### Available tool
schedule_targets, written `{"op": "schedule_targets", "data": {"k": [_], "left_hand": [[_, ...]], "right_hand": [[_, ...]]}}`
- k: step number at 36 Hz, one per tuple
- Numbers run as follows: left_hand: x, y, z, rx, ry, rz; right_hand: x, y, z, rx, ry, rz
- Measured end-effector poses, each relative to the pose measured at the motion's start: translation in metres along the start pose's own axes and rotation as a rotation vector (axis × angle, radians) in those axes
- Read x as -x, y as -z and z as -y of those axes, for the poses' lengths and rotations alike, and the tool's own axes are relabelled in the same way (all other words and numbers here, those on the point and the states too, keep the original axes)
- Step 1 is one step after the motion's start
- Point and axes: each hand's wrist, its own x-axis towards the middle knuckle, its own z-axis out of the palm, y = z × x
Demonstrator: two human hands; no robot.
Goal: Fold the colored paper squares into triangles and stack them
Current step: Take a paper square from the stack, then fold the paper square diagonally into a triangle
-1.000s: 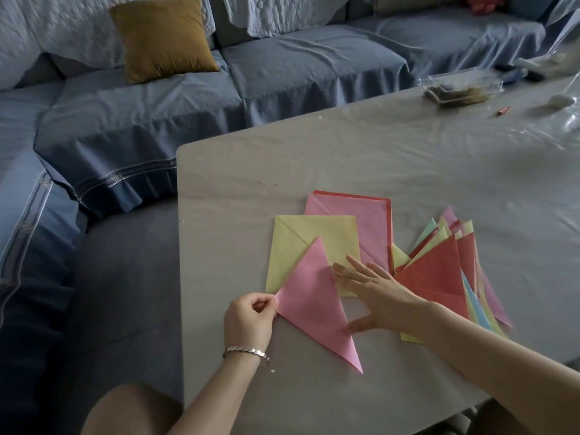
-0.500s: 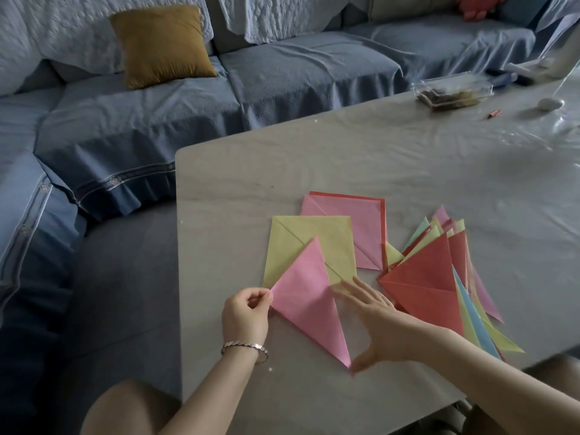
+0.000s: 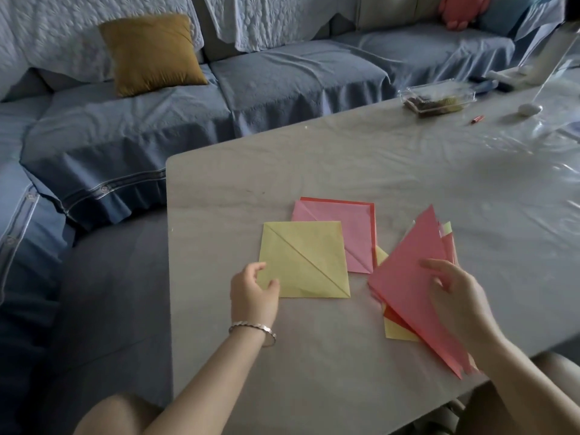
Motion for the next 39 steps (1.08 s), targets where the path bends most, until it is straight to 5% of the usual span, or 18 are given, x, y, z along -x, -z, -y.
{"op": "schedule_targets", "data": {"k": [3,6,10,15,18,21,34,39], "left_hand": [[-0.010,0.005,0.000,-0.055,0.112,0.005],[-0.016,0.007,0.000,-0.097,0.199,0.062],[-0.023,0.008,-0.004,-0.027,0.253,0.046],[-0.029,0.009,-0.005,0.116,0.362,0.026],[-0.031,0.008,-0.008,0.217,0.408,0.060],[-0.031,0.006,-0.014,0.225,0.367,0.080],[-0.018,0.032,-0.014,0.256,0.294,0.211],[-0.016,0.051,0.015,0.022,0.293,0.292]], "right_hand": [[-0.001,0.001,-0.005,0.420,-0.068,0.079],[0.000,-0.015,-0.001,0.583,0.098,0.135],[0.002,-0.050,0.014,0.472,0.488,0.273],[0.007,-0.090,0.016,0.563,0.539,0.448],[0.010,-0.095,0.012,0.553,0.626,0.310],[0.008,-0.096,0.009,0.587,0.619,0.388],[0.005,-0.090,0.003,0.509,0.778,0.195],[0.003,-0.086,-0.008,0.403,0.970,0.258]]}}
